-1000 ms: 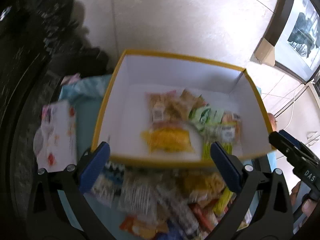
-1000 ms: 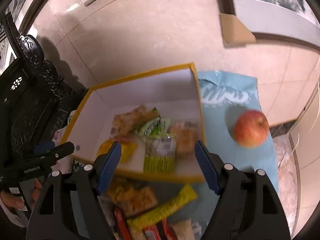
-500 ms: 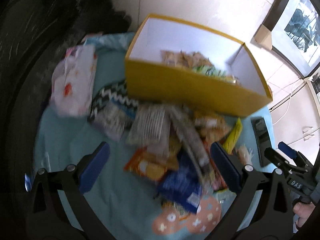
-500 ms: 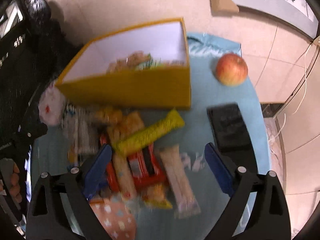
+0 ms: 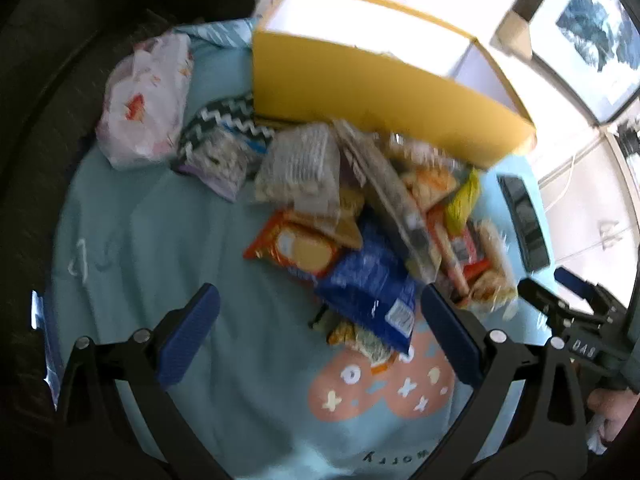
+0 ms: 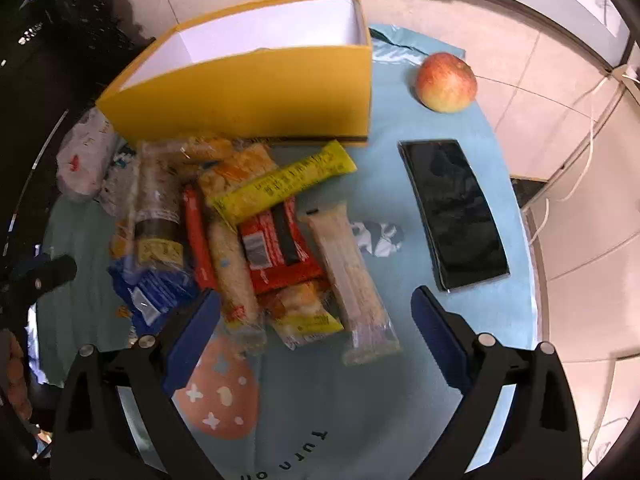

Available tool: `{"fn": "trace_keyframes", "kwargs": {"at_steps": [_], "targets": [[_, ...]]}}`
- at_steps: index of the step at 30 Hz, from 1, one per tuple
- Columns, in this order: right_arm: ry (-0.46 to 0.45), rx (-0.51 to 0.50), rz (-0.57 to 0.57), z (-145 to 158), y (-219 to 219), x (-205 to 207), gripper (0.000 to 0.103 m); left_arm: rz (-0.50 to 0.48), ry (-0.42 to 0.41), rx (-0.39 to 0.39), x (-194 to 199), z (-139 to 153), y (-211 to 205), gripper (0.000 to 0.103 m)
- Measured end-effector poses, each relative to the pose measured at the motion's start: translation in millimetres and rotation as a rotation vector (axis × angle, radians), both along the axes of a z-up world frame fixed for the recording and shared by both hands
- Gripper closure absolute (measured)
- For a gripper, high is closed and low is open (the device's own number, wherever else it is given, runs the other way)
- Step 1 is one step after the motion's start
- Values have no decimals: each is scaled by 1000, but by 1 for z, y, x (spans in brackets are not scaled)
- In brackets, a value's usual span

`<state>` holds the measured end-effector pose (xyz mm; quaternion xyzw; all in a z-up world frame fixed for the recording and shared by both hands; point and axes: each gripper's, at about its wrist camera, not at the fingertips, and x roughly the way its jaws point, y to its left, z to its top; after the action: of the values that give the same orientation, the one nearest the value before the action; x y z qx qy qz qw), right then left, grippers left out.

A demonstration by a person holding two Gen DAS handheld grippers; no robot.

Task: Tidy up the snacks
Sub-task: 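Grasp the clear rice-cake bar with the right gripper while the left grasps the blue bag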

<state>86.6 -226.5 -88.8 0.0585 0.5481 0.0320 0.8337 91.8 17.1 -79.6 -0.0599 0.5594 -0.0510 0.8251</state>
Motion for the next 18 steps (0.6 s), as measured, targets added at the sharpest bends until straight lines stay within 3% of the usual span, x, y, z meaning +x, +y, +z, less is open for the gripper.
{"fn": "trace_keyframes", "kwargs": {"at_steps": [18], "targets": [[91, -57, -25, -37, 7, -20, 2, -76, 83, 17, -21, -35, -17, 2]]}}
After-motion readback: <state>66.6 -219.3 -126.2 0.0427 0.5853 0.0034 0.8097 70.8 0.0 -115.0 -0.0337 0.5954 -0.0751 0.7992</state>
